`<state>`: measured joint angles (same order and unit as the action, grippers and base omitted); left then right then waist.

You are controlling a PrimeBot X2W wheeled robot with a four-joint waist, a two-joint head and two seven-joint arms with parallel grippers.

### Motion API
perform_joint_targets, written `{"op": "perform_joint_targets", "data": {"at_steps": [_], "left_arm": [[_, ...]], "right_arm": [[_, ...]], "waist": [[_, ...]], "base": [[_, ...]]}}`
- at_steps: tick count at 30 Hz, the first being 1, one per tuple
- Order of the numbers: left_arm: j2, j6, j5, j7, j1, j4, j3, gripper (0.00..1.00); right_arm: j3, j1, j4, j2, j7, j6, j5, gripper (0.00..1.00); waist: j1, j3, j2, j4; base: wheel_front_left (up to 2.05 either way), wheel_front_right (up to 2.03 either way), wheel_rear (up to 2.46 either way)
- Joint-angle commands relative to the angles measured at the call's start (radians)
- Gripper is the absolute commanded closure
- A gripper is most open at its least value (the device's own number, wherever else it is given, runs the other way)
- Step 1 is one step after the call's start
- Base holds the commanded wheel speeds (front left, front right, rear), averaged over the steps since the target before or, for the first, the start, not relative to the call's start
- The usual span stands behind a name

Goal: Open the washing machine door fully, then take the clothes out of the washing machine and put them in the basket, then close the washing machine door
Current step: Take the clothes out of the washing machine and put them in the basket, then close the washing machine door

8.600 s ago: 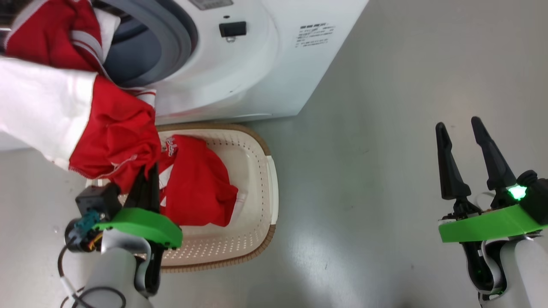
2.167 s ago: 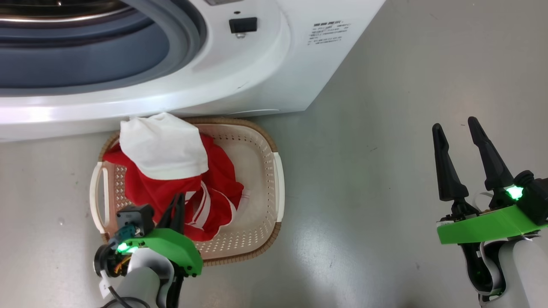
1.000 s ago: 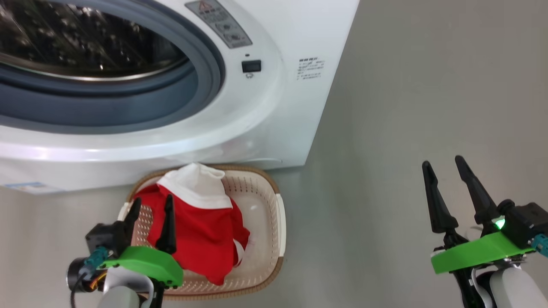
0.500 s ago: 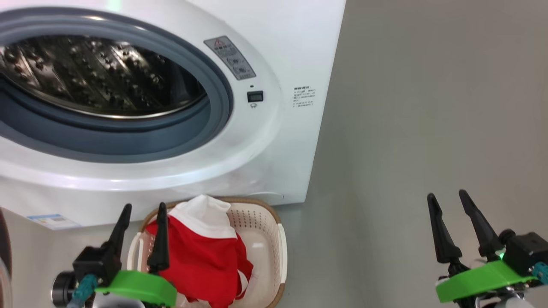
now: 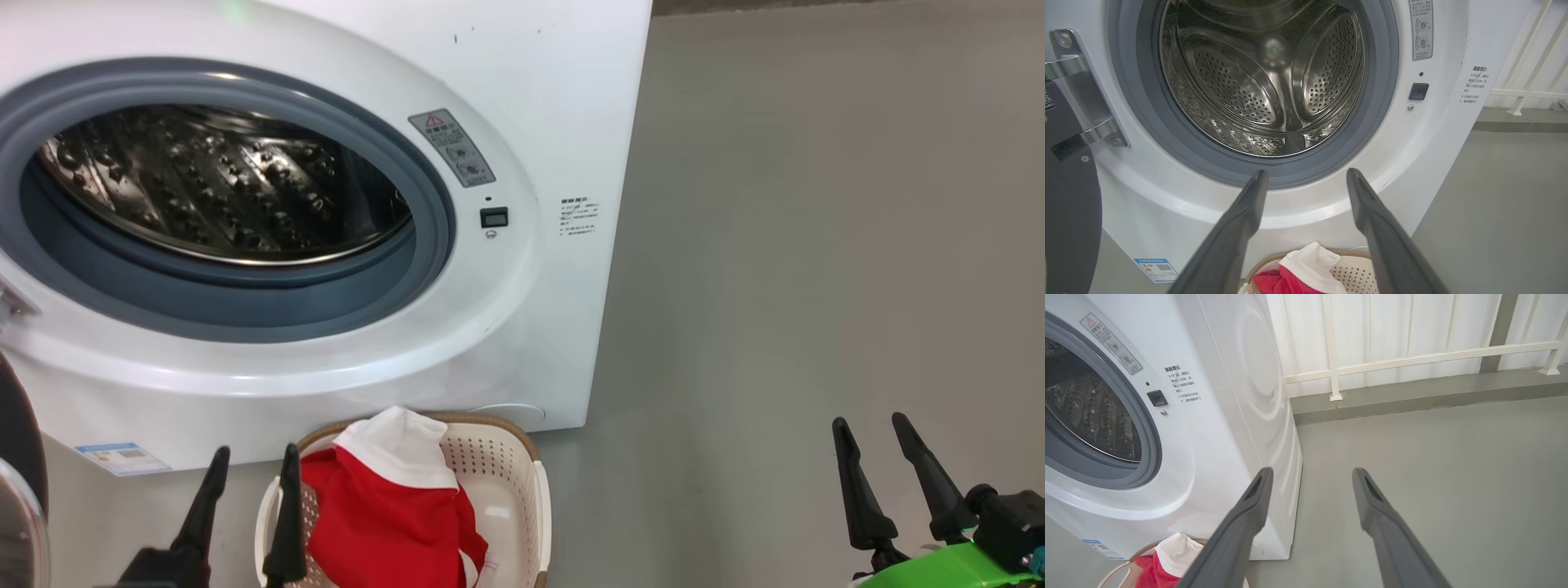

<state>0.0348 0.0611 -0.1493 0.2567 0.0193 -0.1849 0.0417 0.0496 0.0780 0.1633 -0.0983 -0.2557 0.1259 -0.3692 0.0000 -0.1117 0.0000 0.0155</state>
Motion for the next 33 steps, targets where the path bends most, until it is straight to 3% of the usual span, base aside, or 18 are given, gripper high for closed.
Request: {"op": "perform_joint_targets", "data": {"at_steps": [1,24,33], "left_arm": [[0.015,-0.007,0.004,0.005,-0.013,0.042,0.039,0.0],[0.015,-0.008,-0.012,0.005,-0.03,0.064,0.046,0.0],[0.015,-0.012,-0.01,0.005,-0.021,0.056,0.045,0.0]], "right_arm": [[-0.015,0.002,-0.027,-0.017,-0.006,0.005,0.005,0.0],[-0.008,0.006,-0.035,-0.014,-0.006,0.005,0.008,0.0],[-0.007,0.003,-0.035,-0.011,-0.006,0.005,0.009,0.0]], "waist": [[0.0,0.011,0.0,-0.004],[0.0,0.006,0.0,-0.008],[0.0,0.002,0.0,-0.008]], "base": [[0.0,0.0,0.0],[-0.01,0.01,0.0],[-0.91,0.91,0.0]]}}
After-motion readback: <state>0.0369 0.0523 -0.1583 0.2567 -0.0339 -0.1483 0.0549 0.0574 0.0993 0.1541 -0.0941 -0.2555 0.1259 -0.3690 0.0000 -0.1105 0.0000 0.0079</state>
